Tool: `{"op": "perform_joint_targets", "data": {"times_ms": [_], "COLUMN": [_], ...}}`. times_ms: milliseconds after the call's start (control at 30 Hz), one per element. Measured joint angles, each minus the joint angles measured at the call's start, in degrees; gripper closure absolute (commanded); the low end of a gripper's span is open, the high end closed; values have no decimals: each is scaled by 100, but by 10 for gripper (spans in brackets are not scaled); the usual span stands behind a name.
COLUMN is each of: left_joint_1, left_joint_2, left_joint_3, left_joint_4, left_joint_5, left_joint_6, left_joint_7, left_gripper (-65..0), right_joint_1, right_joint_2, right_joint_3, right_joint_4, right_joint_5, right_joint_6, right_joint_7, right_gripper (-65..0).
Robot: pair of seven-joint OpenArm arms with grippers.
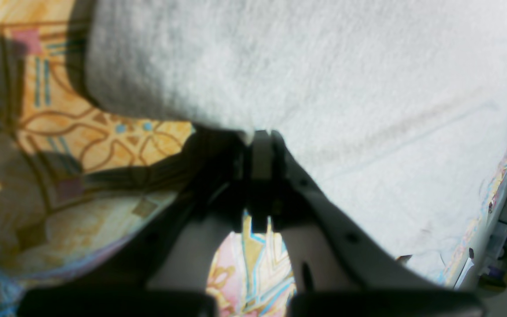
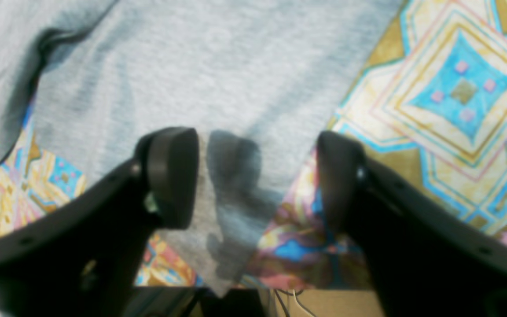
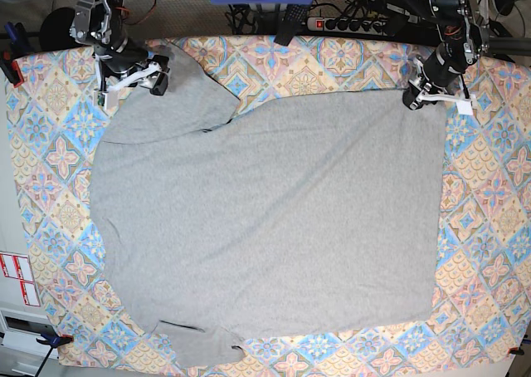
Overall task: Fold the T-shirt properly
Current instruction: 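Pull the grasped shoulder edges away from the hem with both grippers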
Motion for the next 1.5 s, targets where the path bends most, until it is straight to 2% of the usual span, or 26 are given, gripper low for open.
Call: {"op": "perform_joint_targets", "data": {"times_ms": [200,467,533,633,767,1300,1500], "left_joint_1": [0,0,0,0,2,243,391], "left_joint_2": [0,0,0,0,0,0,-7], "left_joint_3": [0,0,0,0,0,9,7], "left_joint_4": [0,0,0,0,0,170,273], "left_joint_5": [0,0,0,0,0,20,4], "left_joint_6": [0,2,2,2,2,33,17], "left_joint_7": [2,0,-7,-2,-2,-109,-107], "left_gripper": [0,0,0,0,0,0,0], "right_joint_1": [11,11,11,11,7,-442,-654], "right_joint_2": [-17,-17,-17,-17,-28,-81,-81], "right_joint_3": [-20,-20,-20,-13,-15,-63,470], "right_joint_4": [-44,-44,-44,-52,-81,610,824], "right_joint_5": [142,146,146,151,232,157,157], "right_joint_6": [17,20,20,17,26,20,22], "right_joint_7": [-39,-52,-55,-114,-195,-573,-535], "right_gripper": [-221,-212,-192,-125,-2,0,0]}}
